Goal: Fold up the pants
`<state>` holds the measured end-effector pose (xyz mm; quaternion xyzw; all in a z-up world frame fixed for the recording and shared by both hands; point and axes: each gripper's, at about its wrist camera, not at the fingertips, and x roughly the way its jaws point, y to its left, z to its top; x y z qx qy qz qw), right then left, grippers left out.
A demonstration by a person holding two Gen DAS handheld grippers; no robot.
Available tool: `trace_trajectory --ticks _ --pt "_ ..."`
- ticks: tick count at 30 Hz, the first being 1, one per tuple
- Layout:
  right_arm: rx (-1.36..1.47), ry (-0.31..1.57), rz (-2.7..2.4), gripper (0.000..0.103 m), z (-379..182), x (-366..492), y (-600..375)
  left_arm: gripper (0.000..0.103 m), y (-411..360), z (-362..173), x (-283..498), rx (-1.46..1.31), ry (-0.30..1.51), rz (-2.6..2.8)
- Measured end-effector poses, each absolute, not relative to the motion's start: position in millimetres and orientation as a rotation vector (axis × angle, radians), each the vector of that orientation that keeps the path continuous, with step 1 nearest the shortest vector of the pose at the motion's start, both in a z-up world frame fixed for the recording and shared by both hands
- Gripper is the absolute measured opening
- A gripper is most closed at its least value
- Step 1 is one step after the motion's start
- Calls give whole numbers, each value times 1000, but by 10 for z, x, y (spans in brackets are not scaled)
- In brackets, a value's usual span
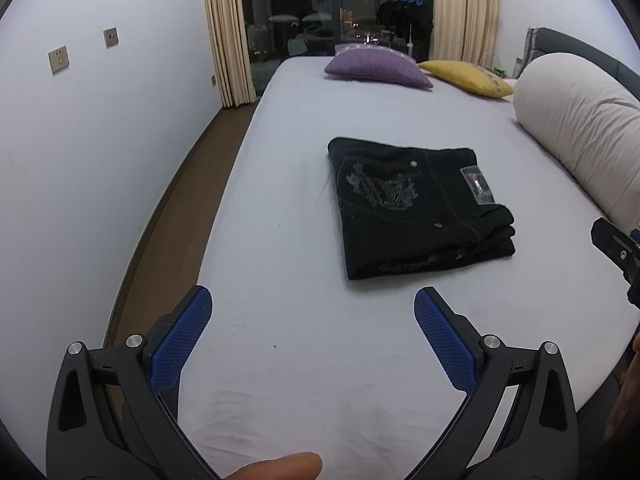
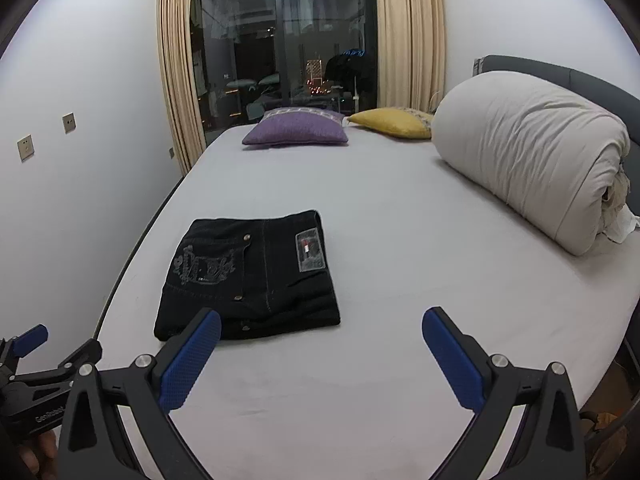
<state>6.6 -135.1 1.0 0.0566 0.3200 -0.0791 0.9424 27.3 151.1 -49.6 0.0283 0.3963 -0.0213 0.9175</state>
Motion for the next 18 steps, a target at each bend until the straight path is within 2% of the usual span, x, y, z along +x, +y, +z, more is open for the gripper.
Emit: trace_trajectory --ticks 18 --pt "97 685 -148 103 -47 91 -1250 103 1509 -635 351 59 854 -30"
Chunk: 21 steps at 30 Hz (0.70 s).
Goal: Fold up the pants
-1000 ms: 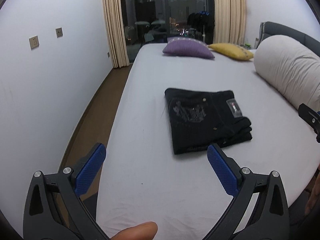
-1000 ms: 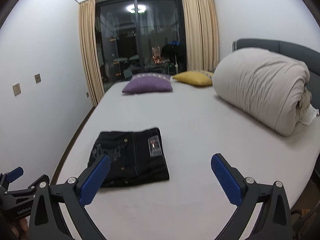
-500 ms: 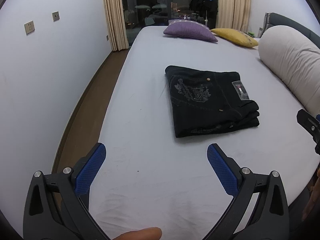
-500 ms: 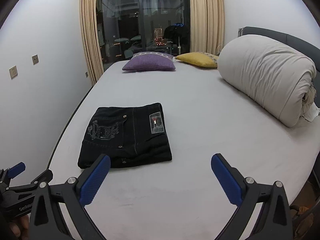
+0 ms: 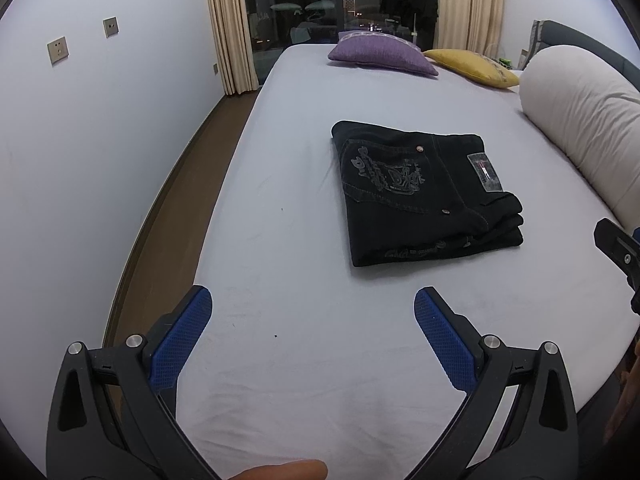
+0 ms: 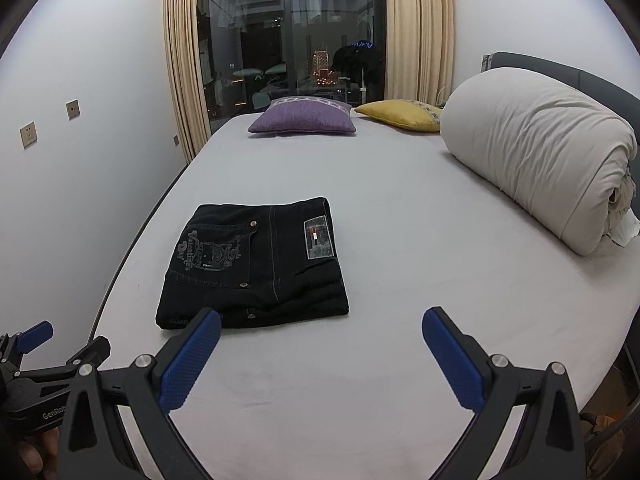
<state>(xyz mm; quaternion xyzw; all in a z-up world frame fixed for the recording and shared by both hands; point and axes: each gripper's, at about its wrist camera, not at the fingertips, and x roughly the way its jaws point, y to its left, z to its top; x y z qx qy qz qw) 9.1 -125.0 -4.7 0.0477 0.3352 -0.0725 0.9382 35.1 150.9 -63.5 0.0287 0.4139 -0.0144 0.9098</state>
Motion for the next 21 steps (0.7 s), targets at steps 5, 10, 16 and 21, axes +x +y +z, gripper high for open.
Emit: trace_trajectory --ticks 5,10,16,21 --pt "97 691 -146 103 -66 112 -1251 103 1505 -658 368 62 863 -22" --pt "96 697 -146 103 -84 115 -1236 103 1501 -683 386 62 868 -17" --pt "93 701 -145 103 -92 119 -1226 103 1497 -703 391 62 872 -17" --pt "89 704 -141 103 -104 124 -1205 103 1494 -710 394 61 872 -17"
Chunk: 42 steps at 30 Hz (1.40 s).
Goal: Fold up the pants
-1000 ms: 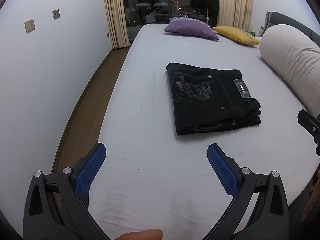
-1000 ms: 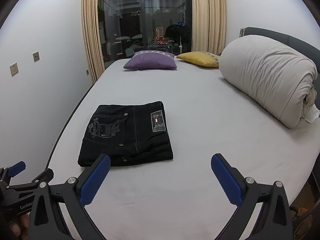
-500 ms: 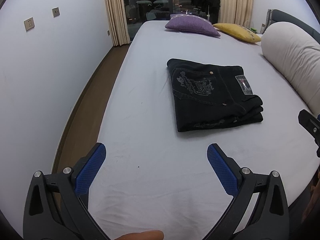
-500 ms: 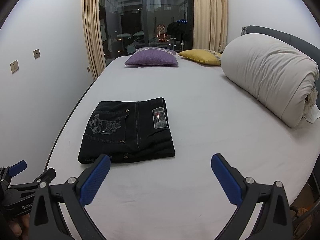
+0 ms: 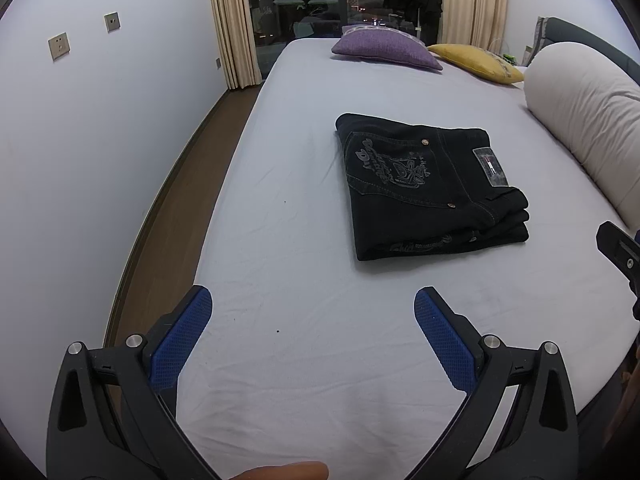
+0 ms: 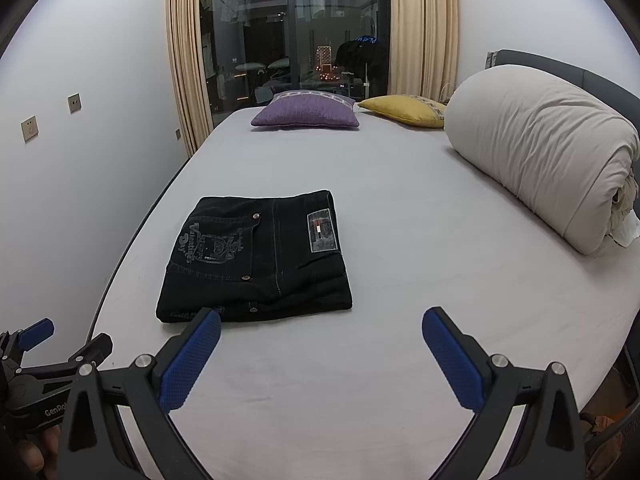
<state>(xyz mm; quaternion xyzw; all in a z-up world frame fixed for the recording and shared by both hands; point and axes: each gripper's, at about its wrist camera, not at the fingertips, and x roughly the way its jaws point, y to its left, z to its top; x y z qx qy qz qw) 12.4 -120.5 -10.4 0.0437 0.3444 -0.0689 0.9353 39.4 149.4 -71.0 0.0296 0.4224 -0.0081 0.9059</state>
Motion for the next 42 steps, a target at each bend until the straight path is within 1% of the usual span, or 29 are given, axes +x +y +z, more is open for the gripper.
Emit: trace_trajectory --ticks 42 --pt "87 707 -139 103 -125 111 -1186 103 1490 -722 381 58 877 -18"
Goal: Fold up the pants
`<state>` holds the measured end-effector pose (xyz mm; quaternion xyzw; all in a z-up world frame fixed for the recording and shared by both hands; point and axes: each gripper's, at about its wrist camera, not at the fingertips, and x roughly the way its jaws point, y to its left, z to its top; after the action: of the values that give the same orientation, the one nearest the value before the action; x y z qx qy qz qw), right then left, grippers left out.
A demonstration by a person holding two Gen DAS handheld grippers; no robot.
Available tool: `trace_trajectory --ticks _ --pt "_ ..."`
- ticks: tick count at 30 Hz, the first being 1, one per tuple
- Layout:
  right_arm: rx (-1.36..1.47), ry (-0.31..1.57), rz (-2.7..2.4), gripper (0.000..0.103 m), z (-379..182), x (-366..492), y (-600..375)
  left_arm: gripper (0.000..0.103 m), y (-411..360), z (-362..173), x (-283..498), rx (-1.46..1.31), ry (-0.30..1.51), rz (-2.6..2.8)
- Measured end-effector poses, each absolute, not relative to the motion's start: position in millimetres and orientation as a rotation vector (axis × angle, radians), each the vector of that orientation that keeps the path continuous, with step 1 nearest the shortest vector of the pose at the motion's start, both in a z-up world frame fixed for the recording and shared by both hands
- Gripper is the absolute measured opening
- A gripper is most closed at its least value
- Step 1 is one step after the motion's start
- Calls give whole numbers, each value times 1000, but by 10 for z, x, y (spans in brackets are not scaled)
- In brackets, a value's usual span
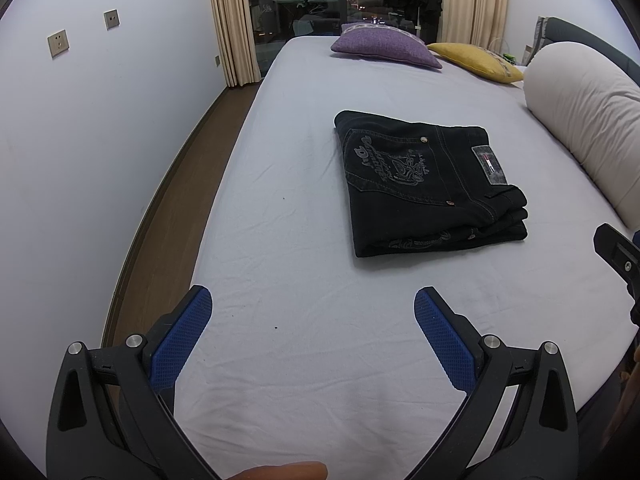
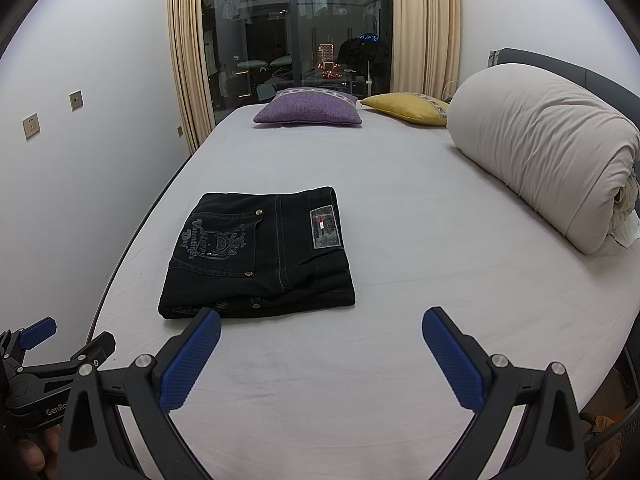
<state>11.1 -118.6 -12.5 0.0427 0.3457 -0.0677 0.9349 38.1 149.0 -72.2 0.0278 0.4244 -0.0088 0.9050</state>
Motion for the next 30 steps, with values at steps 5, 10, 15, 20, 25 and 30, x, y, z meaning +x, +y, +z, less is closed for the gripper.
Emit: trace_trajectory --ticks 5,10,15,20,25,30 --pt "88 708 -138 103 -122 113 -1188 103 1476 -734 359 57 878 -19" --pt "88 708 -138 103 -121 113 -1189 103 1472 -735 348 55 879 -19" --pt "88 708 -138 103 -118 114 -1189 103 1475 -735 350 55 879 -19" --pt "88 708 -138 103 -117 115 -1190 103 1468 -738 342 53 881 -21" --pt "89 708 -137 103 -116 116 -1191 103 1475 -738 339 53 883 -23" --pt "92 711 -136 103 -123 112 -1191 103 1475 -734 335 53 879 -24"
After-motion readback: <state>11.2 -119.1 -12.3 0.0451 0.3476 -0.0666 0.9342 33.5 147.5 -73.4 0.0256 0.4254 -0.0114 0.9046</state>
